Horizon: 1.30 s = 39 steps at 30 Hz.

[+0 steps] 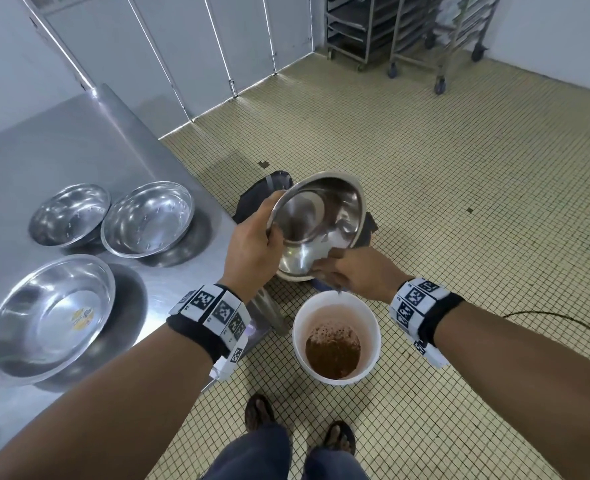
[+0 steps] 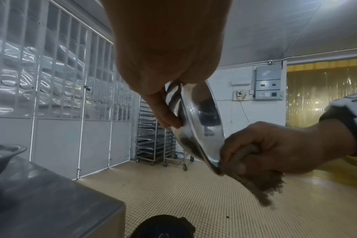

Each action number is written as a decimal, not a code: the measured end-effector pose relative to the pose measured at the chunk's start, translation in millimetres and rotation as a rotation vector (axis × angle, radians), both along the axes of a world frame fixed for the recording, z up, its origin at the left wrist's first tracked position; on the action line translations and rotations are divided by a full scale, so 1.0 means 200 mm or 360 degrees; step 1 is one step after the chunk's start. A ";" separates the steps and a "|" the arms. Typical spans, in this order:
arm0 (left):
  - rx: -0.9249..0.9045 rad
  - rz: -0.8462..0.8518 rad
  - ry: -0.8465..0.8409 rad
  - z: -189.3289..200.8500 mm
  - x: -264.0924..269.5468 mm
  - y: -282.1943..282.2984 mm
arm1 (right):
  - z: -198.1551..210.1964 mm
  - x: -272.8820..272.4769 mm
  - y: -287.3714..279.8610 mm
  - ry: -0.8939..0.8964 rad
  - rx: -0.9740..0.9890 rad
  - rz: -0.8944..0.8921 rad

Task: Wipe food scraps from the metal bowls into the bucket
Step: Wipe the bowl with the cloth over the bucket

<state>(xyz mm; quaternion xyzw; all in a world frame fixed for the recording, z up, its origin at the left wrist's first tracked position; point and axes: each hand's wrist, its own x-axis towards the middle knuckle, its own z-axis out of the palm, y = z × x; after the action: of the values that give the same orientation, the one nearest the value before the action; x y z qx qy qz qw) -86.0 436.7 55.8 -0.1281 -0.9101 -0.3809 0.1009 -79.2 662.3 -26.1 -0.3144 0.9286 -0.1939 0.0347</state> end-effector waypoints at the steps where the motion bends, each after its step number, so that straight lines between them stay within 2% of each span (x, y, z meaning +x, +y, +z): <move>1: 0.0012 0.0010 0.0001 -0.01 0.00 -0.01 | -0.03 0.02 0.01 -0.0029 -0.0004 -0.0003; 5: -0.0004 0.0051 0.0005 0.00 -0.02 -0.02 | 0.04 0.03 0.03 -0.0026 -0.0118 -0.0195; 9: 0.0001 -0.0023 0.0029 0.00 0.00 0.03 | 0.17 -0.10 -0.01 0.0175 -0.0372 -0.0478; 12: 0.0023 0.0002 0.0024 0.02 0.02 0.09 | 0.12 -0.11 -0.11 0.0248 -0.0300 -0.0335; 16: 0.0065 0.0056 0.0074 0.02 0.00 0.08 | 0.02 0.02 -0.21 0.0353 -0.0377 -0.0293; 23: 0.0128 0.0219 -0.0020 -0.05 0.00 -0.03 | 0.00 0.09 -0.07 0.0073 -0.0047 -0.0059; 25: 0.0143 0.0241 -0.0050 -0.03 -0.01 -0.05 | 0.02 0.07 -0.03 0.0179 -0.0044 -0.0076; 28: 0.0087 0.0186 -0.0078 -0.01 0.00 -0.02 | 0.10 -0.06 -0.01 0.0474 -0.0098 -0.0330; 31: 0.0046 0.0079 -0.0085 -0.02 0.04 0.02 | 0.18 -0.18 -0.01 0.0710 0.0063 -0.0551; 34: 0.0071 0.0044 -0.0121 -0.04 0.06 0.04 | 0.19 -0.17 -0.02 0.0622 0.0181 -0.0552; 39: 0.0078 0.0135 -0.0132 0.01 0.04 0.03 | 0.11 -0.04 -0.09 0.0274 0.0559 -0.0558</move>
<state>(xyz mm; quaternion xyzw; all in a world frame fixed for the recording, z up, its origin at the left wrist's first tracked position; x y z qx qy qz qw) -77.7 443.1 57.5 -0.0710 -0.9085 -0.4035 0.0821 -87.5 644.8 -3.2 -0.1530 0.9879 -0.0054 -0.0246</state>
